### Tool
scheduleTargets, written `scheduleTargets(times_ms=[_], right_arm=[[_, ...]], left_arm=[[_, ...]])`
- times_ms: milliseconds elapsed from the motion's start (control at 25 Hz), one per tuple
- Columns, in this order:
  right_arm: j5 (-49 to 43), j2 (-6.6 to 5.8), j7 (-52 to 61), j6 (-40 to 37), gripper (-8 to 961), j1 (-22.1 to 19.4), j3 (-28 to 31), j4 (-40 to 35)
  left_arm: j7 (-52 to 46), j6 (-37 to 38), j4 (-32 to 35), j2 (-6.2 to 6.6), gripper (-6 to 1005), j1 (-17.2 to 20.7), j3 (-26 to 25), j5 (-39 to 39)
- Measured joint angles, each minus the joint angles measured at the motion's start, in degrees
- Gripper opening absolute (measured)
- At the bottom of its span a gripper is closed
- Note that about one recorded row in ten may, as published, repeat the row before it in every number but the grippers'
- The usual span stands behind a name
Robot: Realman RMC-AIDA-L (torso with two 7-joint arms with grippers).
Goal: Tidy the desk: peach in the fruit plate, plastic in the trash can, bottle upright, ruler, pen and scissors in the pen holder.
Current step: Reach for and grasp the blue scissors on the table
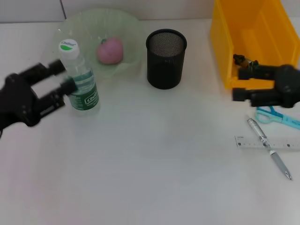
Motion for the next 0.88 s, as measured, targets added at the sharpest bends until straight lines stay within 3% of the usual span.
scheduleTargets(times_ms=[80,120,160,240,400,640,880], right_arm=[[-8.1,-0.11,11.0,-3.8,835,0.4,0.0,-15.1],[-8.1,-0.11,11.0,-3.8,835,0.4,0.0,-15.1],[-13.2,0.05,14.7,-5.3,835,1.1,-0.2,-20.9],[-22.4,0.50,18.9,-7.6,835,2.6,-1.2,-28.8],[-36.5,1.64,21.3,-10.4,834,4.7,-6.8,-38.0],[-47.7,2.29,21.8,-5.0,834,6.3,-15.2,-34.4],[-50.3,2.31,21.8,4.6,833,7.1,-17.5,-25.9]], left_arm=[[-2.4,-0.4,1.9,0.30,582,-0.2,0.0,4.1],[-2.4,-0.4,1.9,0.30,581,-0.2,0.0,4.1],[-5.6,-1.5,4.0,0.36,581,-1.0,-0.1,10.7],[-6.5,-2.5,4.2,0.03,581,-2.1,-0.1,14.4],[-6.8,-3.1,4.2,-0.09,580,-2.6,-0.2,15.6],[-9.7,-5.7,4.2,-1.17,579,-5.0,-0.2,19.4],[-11.8,-6.0,4.3,-1.70,578,-6.9,0.1,21.7]])
